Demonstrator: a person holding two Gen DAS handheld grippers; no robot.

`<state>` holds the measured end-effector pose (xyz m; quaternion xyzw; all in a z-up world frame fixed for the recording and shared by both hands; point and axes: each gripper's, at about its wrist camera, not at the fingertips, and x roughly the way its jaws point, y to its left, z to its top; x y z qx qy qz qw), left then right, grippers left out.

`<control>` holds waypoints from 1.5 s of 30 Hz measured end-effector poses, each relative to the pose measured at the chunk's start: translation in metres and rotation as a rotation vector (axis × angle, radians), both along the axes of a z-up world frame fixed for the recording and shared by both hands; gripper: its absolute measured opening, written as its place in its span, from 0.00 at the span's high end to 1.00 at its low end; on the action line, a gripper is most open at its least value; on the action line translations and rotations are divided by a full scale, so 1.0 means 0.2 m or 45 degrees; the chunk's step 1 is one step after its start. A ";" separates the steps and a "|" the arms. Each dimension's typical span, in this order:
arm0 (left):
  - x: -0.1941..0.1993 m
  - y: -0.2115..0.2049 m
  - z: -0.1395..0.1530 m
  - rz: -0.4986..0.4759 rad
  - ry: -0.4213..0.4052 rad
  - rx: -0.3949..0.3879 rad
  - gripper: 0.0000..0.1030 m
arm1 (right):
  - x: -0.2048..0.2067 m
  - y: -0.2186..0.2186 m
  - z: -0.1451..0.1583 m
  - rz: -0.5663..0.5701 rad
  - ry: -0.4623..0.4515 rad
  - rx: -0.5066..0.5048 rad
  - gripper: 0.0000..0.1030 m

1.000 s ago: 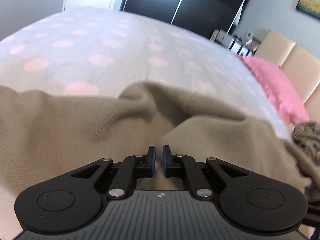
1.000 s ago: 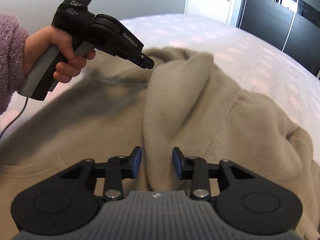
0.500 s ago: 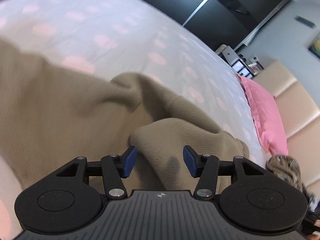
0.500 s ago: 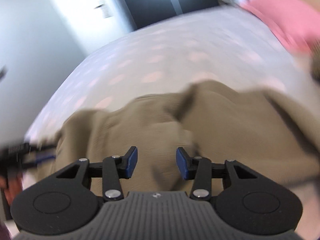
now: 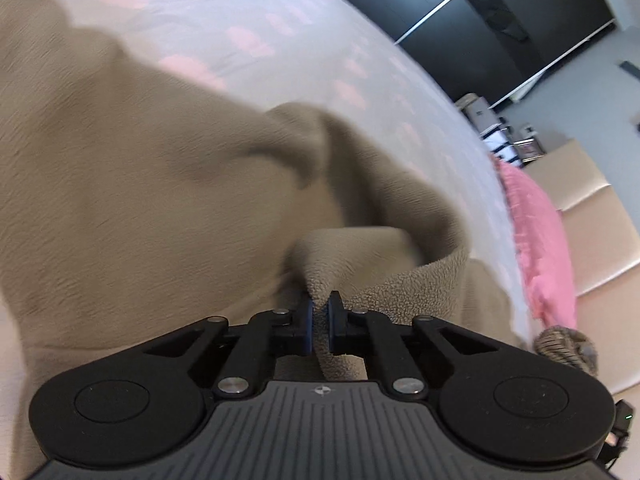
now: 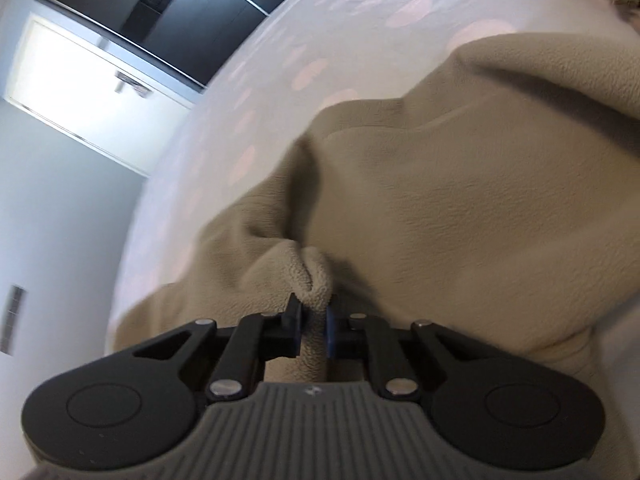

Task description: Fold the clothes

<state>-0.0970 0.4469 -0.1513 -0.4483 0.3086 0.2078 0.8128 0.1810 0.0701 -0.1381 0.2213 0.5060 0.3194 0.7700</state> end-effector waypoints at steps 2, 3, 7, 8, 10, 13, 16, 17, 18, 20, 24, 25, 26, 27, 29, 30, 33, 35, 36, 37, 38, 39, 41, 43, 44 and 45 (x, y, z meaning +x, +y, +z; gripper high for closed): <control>-0.02 0.01 -0.07 0.007 0.007 -0.041 0.95 | 0.01 0.01 -0.05 -0.002 0.009 -0.048 0.88; -0.03 0.01 -0.08 -0.003 -0.008 -0.026 0.95 | 0.00 0.02 -0.06 0.004 0.000 -0.053 0.89; -0.03 0.02 -0.07 -0.023 -0.013 -0.017 0.94 | 0.01 0.04 -0.07 0.026 -0.017 -0.068 0.88; -0.03 0.02 -0.06 -0.027 -0.014 -0.013 0.93 | 0.00 0.05 -0.06 0.034 -0.022 -0.077 0.88; -0.03 0.01 -0.03 -0.047 0.003 0.027 0.91 | -0.01 0.05 -0.03 0.046 -0.057 -0.109 0.84; -0.03 -0.04 0.07 -0.067 0.069 0.148 0.83 | -0.06 0.06 0.06 0.053 -0.200 -0.202 0.68; -0.05 -0.10 0.20 -0.055 0.084 0.299 0.82 | -0.11 0.06 0.17 0.022 -0.378 -0.287 0.65; -0.06 -0.12 0.24 -0.042 0.079 0.348 0.82 | -0.13 0.06 0.21 0.008 -0.436 -0.312 0.65; -0.05 -0.14 0.28 -0.046 0.056 0.383 0.83 | -0.14 0.06 0.25 -0.006 -0.494 -0.335 0.65; -0.04 -0.18 0.36 -0.056 0.009 0.453 0.82 | -0.18 0.10 0.30 0.037 -0.575 -0.314 0.65; 0.08 -0.25 0.45 -0.149 -0.049 0.516 0.82 | -0.24 0.26 0.34 0.211 -0.648 -0.286 0.65; 0.12 -0.23 0.46 -0.171 -0.059 0.506 0.82 | -0.23 0.30 0.35 0.244 -0.661 -0.292 0.65; 0.15 -0.20 0.48 -0.174 -0.061 0.489 0.81 | -0.19 0.31 0.36 0.262 -0.645 -0.275 0.63; 0.16 -0.16 0.48 -0.166 -0.059 0.469 0.80 | -0.14 0.33 0.36 0.281 -0.629 -0.258 0.57; 0.21 -0.05 0.48 -0.158 -0.055 0.419 0.76 | -0.06 0.35 0.38 0.299 -0.575 -0.222 0.51; 0.23 0.00 0.46 -0.150 -0.045 0.392 0.76 | -0.02 0.35 0.38 0.298 -0.537 -0.202 0.51; 0.27 0.17 0.39 -0.129 -0.036 0.261 0.74 | 0.14 0.38 0.35 0.250 -0.354 -0.132 0.50; 0.31 0.26 0.29 -0.129 -0.055 0.114 0.74 | 0.27 0.41 0.29 0.205 -0.245 -0.091 0.50; 0.33 0.28 0.25 -0.113 -0.060 0.068 0.74 | 0.34 0.42 0.26 0.182 -0.191 -0.071 0.50; 0.36 0.31 0.21 -0.097 -0.067 0.028 0.74 | 0.39 0.43 0.22 0.162 -0.139 -0.069 0.50; 0.38 0.33 0.17 -0.084 -0.076 -0.016 0.70 | 0.44 0.44 0.19 0.142 -0.088 -0.068 0.50; 0.41 0.35 0.13 -0.072 -0.085 -0.060 0.68 | 0.48 0.46 0.15 0.123 -0.037 -0.066 0.50; 0.47 0.38 0.07 -0.044 -0.100 -0.123 0.59 | 0.53 0.50 0.08 0.124 0.026 -0.044 0.50; 0.54 0.40 0.02 -0.046 -0.085 -0.149 0.59 | 0.58 0.54 0.02 0.126 0.088 -0.024 0.59; 0.58 0.41 0.00 -0.047 -0.076 -0.161 0.59 | 0.60 0.57 0.00 0.121 0.068 -0.043 0.78; 0.61 0.41 -0.02 -0.048 -0.049 -0.158 0.61 | 0.61 0.59 -0.01 0.116 0.048 -0.062 0.91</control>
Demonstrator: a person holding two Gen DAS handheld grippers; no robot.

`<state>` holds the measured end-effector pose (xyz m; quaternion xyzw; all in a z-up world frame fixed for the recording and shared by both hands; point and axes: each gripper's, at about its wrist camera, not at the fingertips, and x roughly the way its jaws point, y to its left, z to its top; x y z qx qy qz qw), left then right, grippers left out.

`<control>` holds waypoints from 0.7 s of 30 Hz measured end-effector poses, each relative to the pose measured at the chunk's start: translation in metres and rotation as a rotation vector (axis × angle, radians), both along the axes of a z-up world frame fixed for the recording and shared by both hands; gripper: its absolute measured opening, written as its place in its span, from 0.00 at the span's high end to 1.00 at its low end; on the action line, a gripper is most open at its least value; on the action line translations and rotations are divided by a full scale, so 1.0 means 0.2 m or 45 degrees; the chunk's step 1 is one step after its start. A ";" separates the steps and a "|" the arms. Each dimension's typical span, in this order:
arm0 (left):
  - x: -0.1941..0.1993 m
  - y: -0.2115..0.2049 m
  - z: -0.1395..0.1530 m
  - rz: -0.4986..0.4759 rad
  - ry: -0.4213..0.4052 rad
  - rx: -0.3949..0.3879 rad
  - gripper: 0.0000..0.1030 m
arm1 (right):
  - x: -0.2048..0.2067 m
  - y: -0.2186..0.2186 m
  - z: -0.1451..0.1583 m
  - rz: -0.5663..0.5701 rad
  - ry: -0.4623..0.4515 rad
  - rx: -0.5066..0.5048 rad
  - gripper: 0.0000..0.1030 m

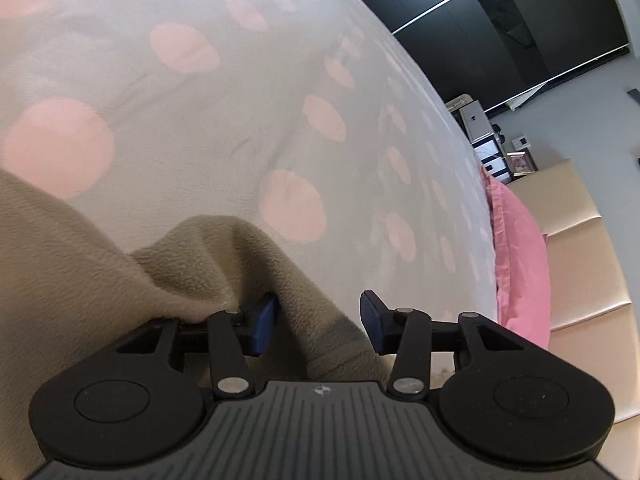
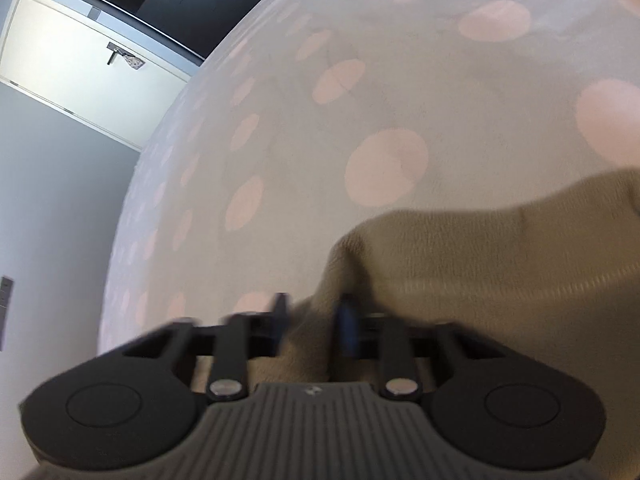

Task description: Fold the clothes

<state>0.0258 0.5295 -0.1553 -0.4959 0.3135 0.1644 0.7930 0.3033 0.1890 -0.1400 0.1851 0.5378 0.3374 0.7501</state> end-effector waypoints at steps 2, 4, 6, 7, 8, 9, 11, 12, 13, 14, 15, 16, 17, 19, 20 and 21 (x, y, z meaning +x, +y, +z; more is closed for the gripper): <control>0.07 0.01 -0.04 0.011 0.100 0.035 0.87 | 0.03 0.05 -0.03 -0.013 -0.022 -0.017 0.92; 0.08 0.05 -0.07 0.024 0.102 0.021 0.94 | 0.06 0.08 -0.04 -0.044 -0.054 -0.034 0.93; 0.09 0.07 -0.10 0.018 0.098 0.024 0.95 | 0.08 0.12 -0.06 -0.042 -0.083 -0.063 0.93; 0.09 0.08 -0.11 0.007 0.093 0.033 0.95 | 0.08 0.14 -0.08 -0.031 -0.099 -0.081 0.94; 0.09 0.08 -0.12 -0.003 0.089 0.041 0.95 | 0.08 0.16 -0.11 -0.020 -0.114 -0.099 0.94; 0.08 0.09 -0.14 -0.003 0.078 0.033 0.95 | 0.09 0.16 -0.13 -0.017 -0.113 -0.099 0.94; 0.07 0.10 -0.16 0.006 0.064 0.004 0.95 | 0.11 0.15 -0.16 -0.010 -0.101 -0.097 0.96; 0.06 0.10 -0.16 0.013 0.061 -0.014 0.94 | 0.12 0.15 -0.16 -0.005 -0.092 -0.096 0.96; 0.06 0.10 -0.15 0.002 0.067 -0.015 0.94 | 0.13 0.14 -0.14 0.012 -0.088 -0.106 0.95; 0.05 0.10 -0.13 -0.013 0.073 -0.014 0.94 | 0.13 0.14 -0.11 0.028 -0.084 -0.115 0.94; 0.05 0.10 -0.11 -0.029 0.080 -0.014 0.93 | 0.13 0.13 -0.09 0.045 -0.080 -0.124 0.93; 0.03 0.10 -0.07 -0.041 0.086 -0.004 0.91 | 0.14 0.13 -0.07 0.061 -0.077 -0.134 0.91; 0.01 0.10 -0.03 -0.053 0.091 0.007 0.86 | 0.13 0.11 -0.03 0.067 -0.092 -0.143 0.82; -0.05 0.09 0.08 -0.076 0.104 0.067 0.80 | 0.10 0.05 0.06 0.061 -0.176 -0.177 0.59; -0.09 0.09 0.14 -0.087 0.112 0.116 0.74 | 0.08 0.01 0.11 0.061 -0.219 -0.188 0.60; -0.15 0.09 0.20 -0.090 0.116 0.167 0.73 | 0.07 -0.04 0.15 0.067 -0.241 -0.184 0.60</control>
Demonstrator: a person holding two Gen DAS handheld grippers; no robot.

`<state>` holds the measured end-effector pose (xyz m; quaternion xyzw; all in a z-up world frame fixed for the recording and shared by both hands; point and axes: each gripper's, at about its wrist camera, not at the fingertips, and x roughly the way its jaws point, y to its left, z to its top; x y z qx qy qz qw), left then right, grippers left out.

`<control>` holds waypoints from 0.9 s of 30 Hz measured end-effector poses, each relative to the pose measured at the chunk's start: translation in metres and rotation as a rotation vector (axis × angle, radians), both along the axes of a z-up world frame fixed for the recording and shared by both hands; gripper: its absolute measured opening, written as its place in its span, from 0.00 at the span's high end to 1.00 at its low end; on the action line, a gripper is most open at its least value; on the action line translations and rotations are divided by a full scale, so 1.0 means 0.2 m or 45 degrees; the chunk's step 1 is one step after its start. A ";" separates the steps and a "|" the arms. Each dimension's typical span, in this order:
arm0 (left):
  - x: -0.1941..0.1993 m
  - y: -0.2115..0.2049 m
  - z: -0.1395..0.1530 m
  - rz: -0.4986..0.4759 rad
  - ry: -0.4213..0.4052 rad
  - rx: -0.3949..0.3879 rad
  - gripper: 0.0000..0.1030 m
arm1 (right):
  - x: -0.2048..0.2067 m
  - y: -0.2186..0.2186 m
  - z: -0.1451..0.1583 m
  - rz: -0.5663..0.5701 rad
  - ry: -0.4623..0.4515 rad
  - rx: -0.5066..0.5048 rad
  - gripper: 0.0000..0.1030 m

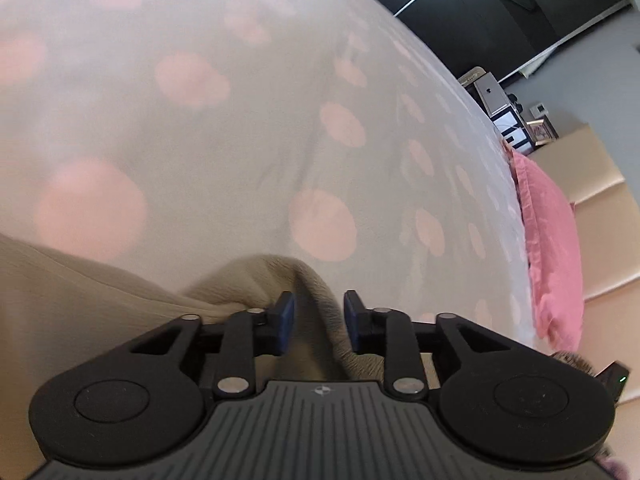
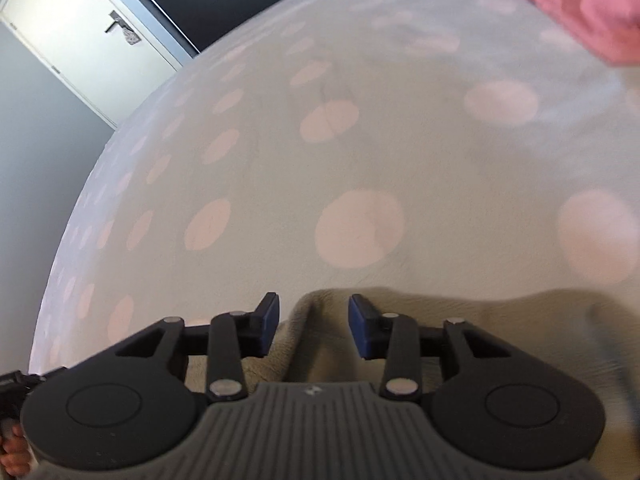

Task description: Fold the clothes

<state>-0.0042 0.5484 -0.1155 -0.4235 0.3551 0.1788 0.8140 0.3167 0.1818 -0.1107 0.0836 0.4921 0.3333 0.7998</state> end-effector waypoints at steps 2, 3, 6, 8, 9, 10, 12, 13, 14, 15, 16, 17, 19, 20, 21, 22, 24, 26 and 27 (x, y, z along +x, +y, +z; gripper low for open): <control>-0.13 0.01 0.13 0.004 0.005 0.104 0.66 | -0.04 -0.10 0.07 0.008 -0.027 0.005 0.60; -0.20 0.02 0.19 0.012 0.007 0.158 0.63 | -0.07 -0.16 0.11 0.012 -0.037 0.007 0.59; -0.46 0.06 0.37 0.075 0.020 0.316 0.55 | -0.18 -0.34 0.20 0.030 -0.054 0.008 0.59; -0.65 0.09 0.46 0.131 0.023 0.387 0.53 | -0.27 -0.45 0.25 0.036 -0.047 0.015 0.59; -0.75 0.11 0.50 0.173 0.022 0.413 0.52 | -0.31 -0.51 0.26 0.029 -0.040 0.018 0.59; -0.85 0.13 0.54 0.215 0.021 0.439 0.49 | -0.36 -0.57 0.28 0.023 -0.028 0.025 0.59; -1.05 0.15 0.59 0.306 0.021 0.483 0.45 | -0.44 -0.67 0.29 0.007 0.005 0.041 0.58; -1.14 0.16 0.60 0.352 0.025 0.501 0.45 | -0.49 -0.72 0.30 -0.005 0.020 0.052 0.57; -1.22 0.17 0.61 0.393 0.034 0.516 0.44 | -0.53 -0.75 0.30 -0.015 0.032 0.055 0.56; -1.30 0.17 0.61 0.434 0.043 0.525 0.43 | -0.57 -0.78 0.30 -0.026 0.044 0.059 0.55; -1.37 0.18 0.59 0.474 0.051 0.517 0.42 | -0.61 -0.82 0.29 -0.037 0.056 0.063 0.55; -1.44 0.19 0.57 0.513 0.060 0.509 0.41 | -0.64 -0.85 0.29 -0.048 0.068 0.066 0.54; -1.53 0.21 0.51 0.560 0.078 0.473 0.39 | -0.71 -0.90 0.29 -0.065 0.078 0.070 0.54; -1.56 0.22 0.46 0.572 0.101 0.458 0.38 | -0.73 -0.91 0.28 -0.071 0.075 0.067 0.53; -1.58 0.23 0.42 0.583 0.124 0.443 0.38 | -0.75 -0.91 0.27 -0.077 0.070 0.060 0.53; -1.59 0.23 0.37 0.593 0.158 0.434 0.38 | -0.76 -0.92 0.26 -0.083 0.066 0.052 0.53; -1.57 0.25 0.28 0.581 0.227 0.419 0.38 | -0.79 -0.92 0.23 -0.095 0.056 0.037 0.53; -1.54 0.27 0.21 0.567 0.301 0.431 0.38 | -0.81 -0.88 0.21 -0.081 0.010 -0.010 0.52; -1.51 0.28 0.18 0.560 0.341 0.450 0.38 | -0.81 -0.86 0.19 -0.072 -0.015 -0.040 0.53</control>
